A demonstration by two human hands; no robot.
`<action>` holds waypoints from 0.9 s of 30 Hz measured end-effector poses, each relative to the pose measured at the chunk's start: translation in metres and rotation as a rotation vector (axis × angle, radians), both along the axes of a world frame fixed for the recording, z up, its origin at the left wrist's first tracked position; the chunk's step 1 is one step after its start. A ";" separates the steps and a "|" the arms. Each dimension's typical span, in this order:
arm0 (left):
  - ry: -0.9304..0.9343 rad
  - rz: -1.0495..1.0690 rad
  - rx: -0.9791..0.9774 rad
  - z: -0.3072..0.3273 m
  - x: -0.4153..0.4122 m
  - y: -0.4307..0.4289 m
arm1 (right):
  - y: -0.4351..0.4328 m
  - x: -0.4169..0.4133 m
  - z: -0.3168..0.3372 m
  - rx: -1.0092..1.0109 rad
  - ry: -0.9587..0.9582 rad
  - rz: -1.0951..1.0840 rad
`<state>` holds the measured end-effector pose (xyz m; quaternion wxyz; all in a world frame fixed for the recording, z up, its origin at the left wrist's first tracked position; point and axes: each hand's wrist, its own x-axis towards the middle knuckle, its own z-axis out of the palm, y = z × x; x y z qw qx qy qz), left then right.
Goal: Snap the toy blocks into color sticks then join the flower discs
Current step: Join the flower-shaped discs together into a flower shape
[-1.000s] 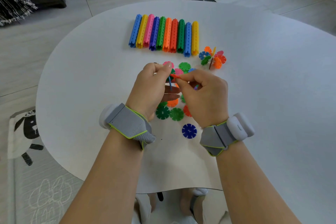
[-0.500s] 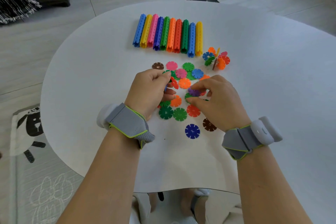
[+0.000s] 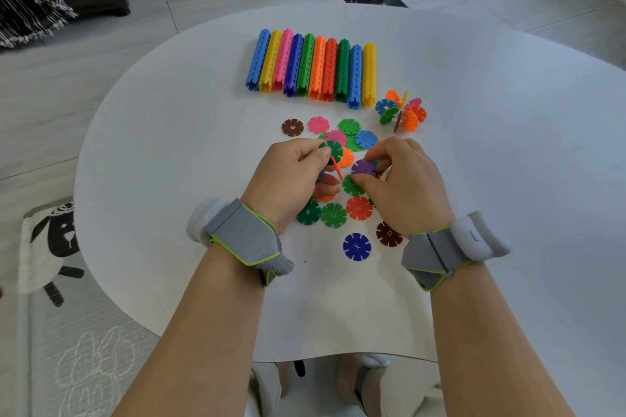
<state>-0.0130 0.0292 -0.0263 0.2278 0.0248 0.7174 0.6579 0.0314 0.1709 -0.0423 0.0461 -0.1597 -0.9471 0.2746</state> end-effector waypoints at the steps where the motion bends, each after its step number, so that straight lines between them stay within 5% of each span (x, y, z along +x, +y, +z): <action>1: 0.003 -0.006 -0.005 0.000 0.000 0.000 | 0.000 0.000 0.001 -0.016 0.014 -0.004; 10: 0.064 0.036 -0.043 -0.002 -0.001 0.002 | -0.010 0.011 0.018 -0.415 0.211 0.013; 27: 0.037 0.051 -0.043 -0.001 -0.002 0.000 | -0.019 0.009 0.015 -0.368 0.261 -0.033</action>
